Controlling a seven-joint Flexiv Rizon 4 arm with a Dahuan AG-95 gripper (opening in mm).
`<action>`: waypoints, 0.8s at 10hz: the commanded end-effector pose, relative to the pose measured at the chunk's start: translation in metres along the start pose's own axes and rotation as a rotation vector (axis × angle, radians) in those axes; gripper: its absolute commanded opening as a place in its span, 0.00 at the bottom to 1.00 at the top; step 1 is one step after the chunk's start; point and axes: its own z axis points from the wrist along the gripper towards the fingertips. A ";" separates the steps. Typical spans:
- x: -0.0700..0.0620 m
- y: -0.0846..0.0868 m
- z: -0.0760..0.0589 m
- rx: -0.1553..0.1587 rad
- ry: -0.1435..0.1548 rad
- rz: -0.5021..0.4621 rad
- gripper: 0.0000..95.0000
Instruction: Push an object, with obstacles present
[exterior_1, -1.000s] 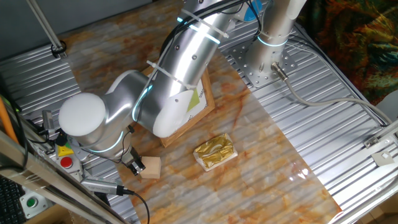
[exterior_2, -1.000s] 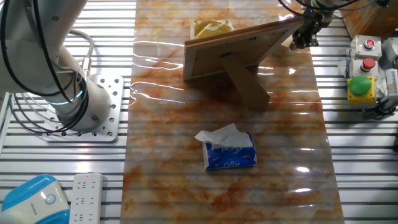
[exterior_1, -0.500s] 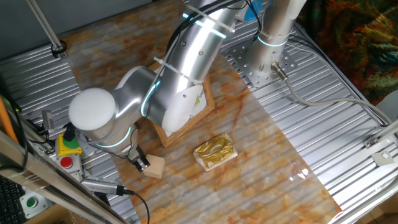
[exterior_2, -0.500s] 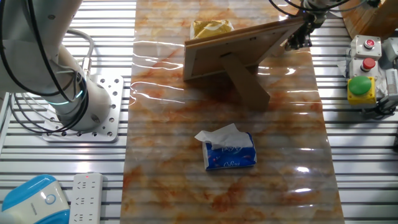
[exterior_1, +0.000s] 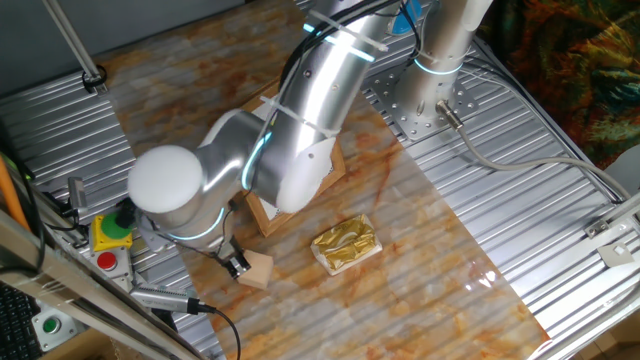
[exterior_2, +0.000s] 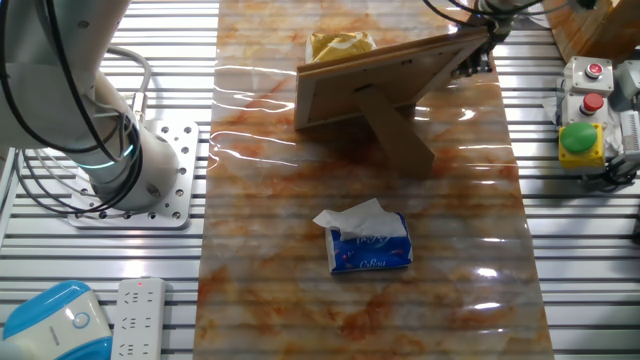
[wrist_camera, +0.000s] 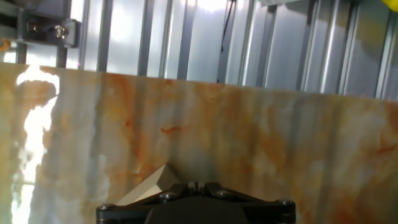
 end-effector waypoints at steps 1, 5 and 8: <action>0.005 0.005 0.003 0.002 0.000 0.009 0.00; 0.019 0.016 0.005 -0.002 0.000 0.034 0.00; 0.033 0.022 0.007 -0.001 -0.002 0.042 0.00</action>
